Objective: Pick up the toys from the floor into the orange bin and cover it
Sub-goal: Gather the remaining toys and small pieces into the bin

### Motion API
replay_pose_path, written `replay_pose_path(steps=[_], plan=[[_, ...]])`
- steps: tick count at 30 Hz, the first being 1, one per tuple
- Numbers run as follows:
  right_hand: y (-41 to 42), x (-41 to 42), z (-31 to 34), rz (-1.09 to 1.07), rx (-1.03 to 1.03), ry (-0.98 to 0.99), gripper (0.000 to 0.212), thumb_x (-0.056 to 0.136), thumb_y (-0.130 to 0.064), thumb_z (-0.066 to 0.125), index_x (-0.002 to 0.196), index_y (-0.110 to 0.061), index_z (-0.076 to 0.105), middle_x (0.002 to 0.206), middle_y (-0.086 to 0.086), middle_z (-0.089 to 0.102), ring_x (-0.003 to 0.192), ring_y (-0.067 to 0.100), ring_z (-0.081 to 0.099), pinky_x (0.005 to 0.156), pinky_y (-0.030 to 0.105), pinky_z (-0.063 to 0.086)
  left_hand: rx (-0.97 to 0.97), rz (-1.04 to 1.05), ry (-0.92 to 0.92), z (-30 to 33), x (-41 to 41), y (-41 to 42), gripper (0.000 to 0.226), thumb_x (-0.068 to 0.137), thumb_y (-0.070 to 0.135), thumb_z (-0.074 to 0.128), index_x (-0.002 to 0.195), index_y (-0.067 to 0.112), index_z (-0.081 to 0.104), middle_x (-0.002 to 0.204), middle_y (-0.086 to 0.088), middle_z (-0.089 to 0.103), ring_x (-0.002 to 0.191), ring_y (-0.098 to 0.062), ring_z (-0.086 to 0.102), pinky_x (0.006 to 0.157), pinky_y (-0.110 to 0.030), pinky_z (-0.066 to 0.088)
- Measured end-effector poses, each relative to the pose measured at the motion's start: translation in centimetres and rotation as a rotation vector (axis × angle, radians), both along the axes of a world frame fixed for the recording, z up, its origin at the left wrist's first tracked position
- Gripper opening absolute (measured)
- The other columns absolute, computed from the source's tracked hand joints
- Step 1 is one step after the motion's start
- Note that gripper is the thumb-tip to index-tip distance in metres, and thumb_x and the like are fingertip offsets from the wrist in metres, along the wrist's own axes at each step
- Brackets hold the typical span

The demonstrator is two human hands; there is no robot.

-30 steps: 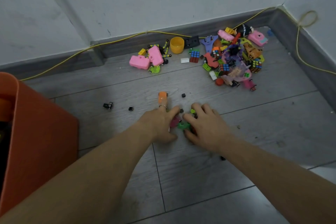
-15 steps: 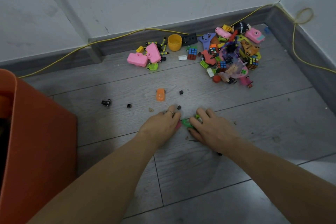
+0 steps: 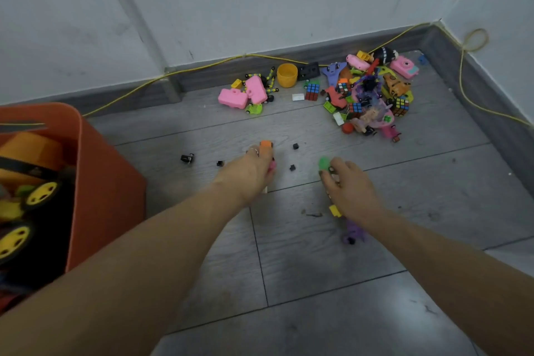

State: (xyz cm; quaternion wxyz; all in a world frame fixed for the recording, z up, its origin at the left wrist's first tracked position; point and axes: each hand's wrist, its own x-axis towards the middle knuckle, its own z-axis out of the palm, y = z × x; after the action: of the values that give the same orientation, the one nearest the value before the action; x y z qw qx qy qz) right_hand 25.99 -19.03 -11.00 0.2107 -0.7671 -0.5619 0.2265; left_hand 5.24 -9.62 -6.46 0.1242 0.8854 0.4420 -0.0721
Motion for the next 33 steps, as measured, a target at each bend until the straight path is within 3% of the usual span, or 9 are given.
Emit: replay_pose_path(steps=[5,11,14,18,23,26,28,31,33], plan=[[2.7,-3.3,6.9,-0.209,-0.079,0.608,0.029,0.1,-0.036,0.051,0.085,-0.011,0.049,0.072,0.012,0.059,0.059,0.027,0.056,0.04,0.028,0.041,0.052,0.089,-0.128,6.1,-3.0,2.2,0.034,0.103,0.032,0.041,0.123,0.005,0.046,0.116,-0.021,0.05,0.101,-0.04,0.056,0.083,-0.046,0.045],[7.6,-13.5,18.2,0.048,0.079,0.745,0.025,0.1,-0.035,0.051,0.09,-0.012,0.052,0.053,-0.002,0.054,0.039,0.017,0.048,0.038,0.027,0.041,0.296,0.234,-0.192,16.4,-11.6,5.0,0.032,0.101,0.034,0.044,0.11,0.004,0.051,0.106,-0.023,0.053,0.095,-0.042,0.055,0.077,-0.041,0.041],[9.4,-20.7,22.8,0.239,0.141,0.702,0.028,0.096,-0.035,0.054,0.088,-0.008,0.051,0.055,-0.001,0.06,0.045,0.025,0.053,0.037,0.028,0.04,0.379,0.356,-0.192,20.0,-18.2,5.8,0.032,0.099,0.033,0.047,0.108,0.003,0.052,0.103,-0.025,0.054,0.096,-0.041,0.054,0.078,-0.041,0.04],[9.5,-29.4,26.2,0.456,0.173,0.517,0.027,0.096,-0.039,0.052,0.082,-0.016,0.051,0.063,0.002,0.056,0.034,0.009,0.049,0.041,0.026,0.039,0.366,0.525,-0.255,21.1,-27.0,3.9,0.027,0.097,0.032,0.05,0.091,0.006,0.05,0.087,-0.019,0.057,0.081,-0.032,0.051,0.068,-0.036,0.035],[8.3,-35.1,24.8,0.632,-0.019,0.2,0.034,0.099,-0.047,0.043,0.087,-0.016,0.051,0.075,0.004,0.053,0.065,0.027,0.067,0.043,0.03,0.051,0.084,0.491,-0.135,20.2,-34.0,0.3,0.027,0.097,0.035,0.053,0.077,0.017,0.051,0.065,-0.005,0.062,0.055,-0.024,0.062,0.05,-0.028,0.049],[8.0,-35.2,23.2,0.714,-0.18,0.009,0.043,0.099,-0.056,0.032,0.104,-0.019,0.054,0.098,0.013,0.059,0.064,0.035,0.072,0.046,0.035,0.058,-0.053,0.401,0.091,19.5,-35.9,-0.4,0.037,0.095,0.055,0.041,0.07,0.029,0.05,0.068,-0.001,0.062,0.066,-0.023,0.066,0.061,-0.031,0.05],[8.3,-34.7,22.7,0.711,-0.117,-0.088,0.044,0.1,-0.055,0.031,0.106,-0.019,0.056,0.103,0.01,0.06,0.065,0.029,0.072,0.054,0.032,0.056,0.018,0.345,0.167,19.4,-36.0,-0.4,0.045,0.095,0.062,0.03,0.069,0.029,0.046,0.068,0.003,0.055,0.072,-0.022,0.058,0.068,-0.034,0.045],[9.0,-33.2,22.8,0.645,-0.027,-0.049,0.042,0.101,-0.052,0.031,0.084,-0.019,0.052,0.081,0.005,0.059,0.039,0.02,0.064,0.05,0.029,0.051,0.241,0.277,0.184,19.8,-34.3,0.5,0.052,0.092,0.07,0.021,0.08,0.029,0.051,0.081,0.0,0.059,0.082,-0.025,0.056,0.067,-0.035,0.04],[9.6,-32.0,22.9,0.618,0.01,-0.074,0.042,0.101,-0.05,0.031,0.077,-0.02,0.049,0.073,0.005,0.061,0.04,0.02,0.065,0.049,0.028,0.048,0.351,0.235,0.112,19.6,-32.4,1.3,0.057,0.091,0.07,0.02,0.085,0.025,0.054,0.093,-0.003,0.064,0.09,-0.027,0.06,0.067,-0.036,0.043]])
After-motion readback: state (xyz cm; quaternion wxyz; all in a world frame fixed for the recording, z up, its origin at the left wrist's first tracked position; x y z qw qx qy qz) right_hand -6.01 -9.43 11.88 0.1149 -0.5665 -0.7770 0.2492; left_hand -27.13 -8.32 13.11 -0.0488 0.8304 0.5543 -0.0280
